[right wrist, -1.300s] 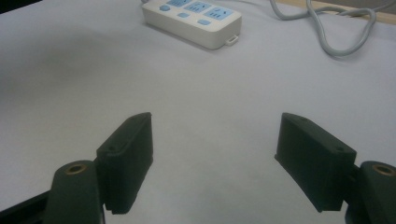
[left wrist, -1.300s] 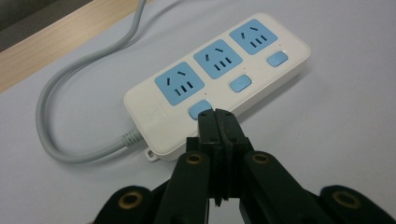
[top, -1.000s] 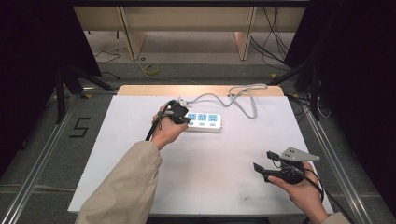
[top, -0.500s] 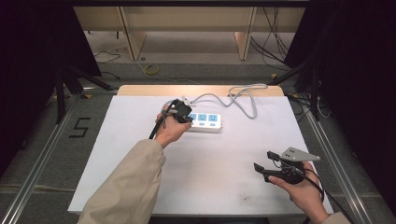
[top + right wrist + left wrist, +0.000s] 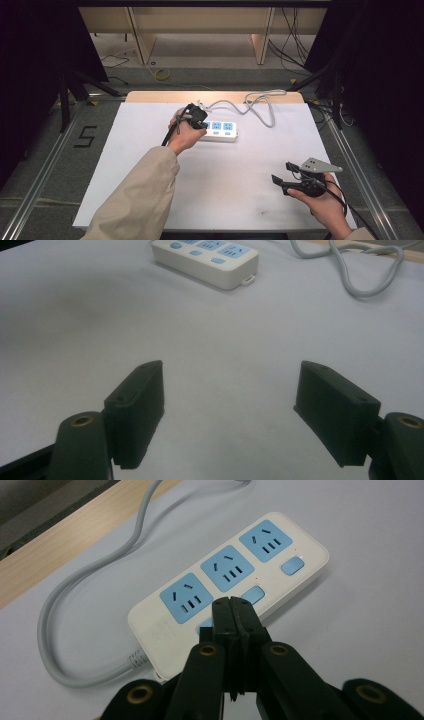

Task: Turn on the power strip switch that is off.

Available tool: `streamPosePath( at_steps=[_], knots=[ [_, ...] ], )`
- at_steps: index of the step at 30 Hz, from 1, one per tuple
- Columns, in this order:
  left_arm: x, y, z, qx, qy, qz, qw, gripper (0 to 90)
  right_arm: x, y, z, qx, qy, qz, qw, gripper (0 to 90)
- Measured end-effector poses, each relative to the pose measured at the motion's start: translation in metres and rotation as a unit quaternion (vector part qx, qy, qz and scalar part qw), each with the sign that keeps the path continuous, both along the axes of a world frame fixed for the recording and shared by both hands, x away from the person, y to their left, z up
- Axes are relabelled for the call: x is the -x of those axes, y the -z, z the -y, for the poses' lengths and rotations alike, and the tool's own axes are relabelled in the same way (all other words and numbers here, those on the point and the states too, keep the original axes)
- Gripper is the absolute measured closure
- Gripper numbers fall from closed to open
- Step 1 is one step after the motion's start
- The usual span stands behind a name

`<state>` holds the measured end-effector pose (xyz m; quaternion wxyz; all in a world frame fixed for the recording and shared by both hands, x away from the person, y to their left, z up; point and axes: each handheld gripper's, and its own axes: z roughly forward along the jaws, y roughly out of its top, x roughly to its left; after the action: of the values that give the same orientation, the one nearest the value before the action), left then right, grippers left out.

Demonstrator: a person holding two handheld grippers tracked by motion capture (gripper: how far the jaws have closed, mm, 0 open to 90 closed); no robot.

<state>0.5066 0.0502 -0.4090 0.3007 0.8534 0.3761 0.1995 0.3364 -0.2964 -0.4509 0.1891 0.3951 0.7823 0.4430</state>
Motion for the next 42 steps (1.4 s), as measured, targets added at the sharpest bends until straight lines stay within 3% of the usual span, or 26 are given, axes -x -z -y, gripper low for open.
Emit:
streamPosePath(
  at_steps=[10, 28, 42],
  knots=[
    [-0.004, 0.002, 0.002, -0.008, -0.001, -0.006, 0.9999, 89.8, -0.001, 0.001, 0.000, -0.002, 0.000, -0.002, 1.0000, 28.2],
    [-0.014, 0.001, 0.007, -0.004, -0.005, -0.019, 0.9998, 89.8, 0.001, -0.001, -0.001, -0.003, 0.002, -0.003, 1.0000, 31.6],
    [-0.024, 0.012, 0.012, -0.012, -0.008, -0.036, 0.9993, 89.8, 0.001, -0.001, 0.000, -0.002, 0.007, -0.001, 1.0000, 31.0]
  ],
)
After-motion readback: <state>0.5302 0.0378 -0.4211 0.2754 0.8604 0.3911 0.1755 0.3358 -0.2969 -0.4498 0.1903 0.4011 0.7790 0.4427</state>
